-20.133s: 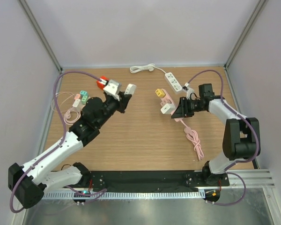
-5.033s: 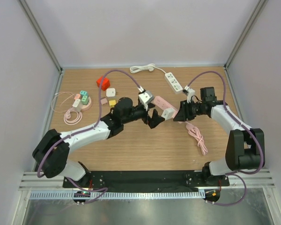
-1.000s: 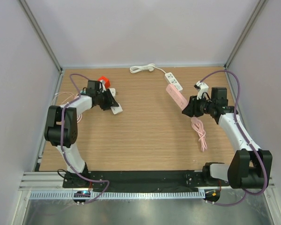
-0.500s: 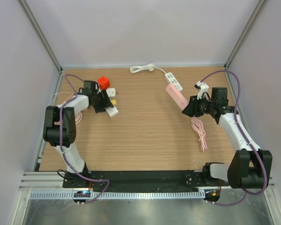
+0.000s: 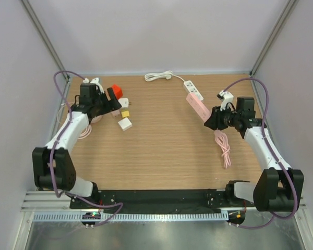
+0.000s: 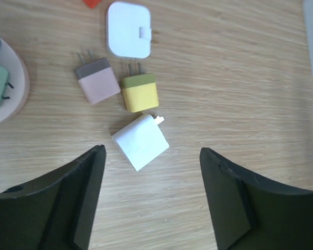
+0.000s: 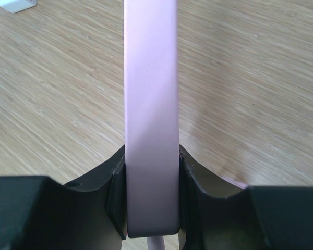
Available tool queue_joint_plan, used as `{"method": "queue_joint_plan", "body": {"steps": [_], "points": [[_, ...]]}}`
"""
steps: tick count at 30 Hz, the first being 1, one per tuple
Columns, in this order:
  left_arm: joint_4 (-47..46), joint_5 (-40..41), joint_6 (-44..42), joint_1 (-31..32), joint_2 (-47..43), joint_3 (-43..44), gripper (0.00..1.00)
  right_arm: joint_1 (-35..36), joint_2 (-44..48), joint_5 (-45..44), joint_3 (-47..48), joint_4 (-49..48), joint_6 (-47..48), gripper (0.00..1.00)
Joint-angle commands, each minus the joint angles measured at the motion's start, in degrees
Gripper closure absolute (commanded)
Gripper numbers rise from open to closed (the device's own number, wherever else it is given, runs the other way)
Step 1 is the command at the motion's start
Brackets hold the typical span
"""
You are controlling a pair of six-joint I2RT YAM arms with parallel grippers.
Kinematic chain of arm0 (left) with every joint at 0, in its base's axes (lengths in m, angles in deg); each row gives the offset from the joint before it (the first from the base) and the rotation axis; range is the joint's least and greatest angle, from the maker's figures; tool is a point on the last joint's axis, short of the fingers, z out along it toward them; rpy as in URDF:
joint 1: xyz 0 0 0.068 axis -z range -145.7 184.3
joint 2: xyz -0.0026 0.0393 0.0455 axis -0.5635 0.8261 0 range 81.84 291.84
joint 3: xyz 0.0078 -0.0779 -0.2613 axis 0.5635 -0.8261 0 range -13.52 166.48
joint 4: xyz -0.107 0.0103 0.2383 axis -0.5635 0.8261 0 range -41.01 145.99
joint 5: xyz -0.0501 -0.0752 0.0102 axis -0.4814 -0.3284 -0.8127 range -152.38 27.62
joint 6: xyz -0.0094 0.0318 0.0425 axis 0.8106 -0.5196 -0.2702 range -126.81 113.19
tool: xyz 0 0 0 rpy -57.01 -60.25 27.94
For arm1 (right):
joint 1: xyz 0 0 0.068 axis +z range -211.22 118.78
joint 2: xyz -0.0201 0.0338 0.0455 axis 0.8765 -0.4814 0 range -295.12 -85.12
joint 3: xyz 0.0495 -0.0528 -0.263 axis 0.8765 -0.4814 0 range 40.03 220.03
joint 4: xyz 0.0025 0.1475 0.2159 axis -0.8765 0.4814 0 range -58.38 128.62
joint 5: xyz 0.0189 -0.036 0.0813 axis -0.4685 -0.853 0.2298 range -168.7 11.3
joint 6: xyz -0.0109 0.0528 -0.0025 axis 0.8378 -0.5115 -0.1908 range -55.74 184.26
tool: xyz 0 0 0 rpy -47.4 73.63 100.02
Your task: Pull the plug off the socket
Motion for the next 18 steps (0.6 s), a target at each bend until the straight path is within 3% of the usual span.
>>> {"method": "queue_joint_plan", "body": {"steps": [1, 4, 6, 11, 18], "points": [[-1.8, -0.1, -3.0, -0.3, -9.9, -3.4, 0.20, -0.5, 2.8, -1.5, 1.8, -3.2, 3.2, 0.99], [-2.3, -0.3, -3.5, -0.2, -16.6, -6.5, 0.07, -0.6, 1.2, -3.2, 4.8, -1.4, 5.9, 0.99], [-2.2, -0.4, -3.7, -0.3, -19.3, -9.5, 0.04, -1.2, -1.6, -4.0, 7.2, 0.5, 7.2, 0.99], [-0.7, 0.4, -5.0, -0.3, -27.4, -14.5, 0.03, -4.0, -12.7, -3.4, 20.5, 7.4, 10.2, 0.99], [1.4, 1.7, -7.7, -0.4, -33.4, -16.1, 0.02, -6.5, -34.8, -9.0, 38.2, 8.8, 11.0, 0.99]]}}
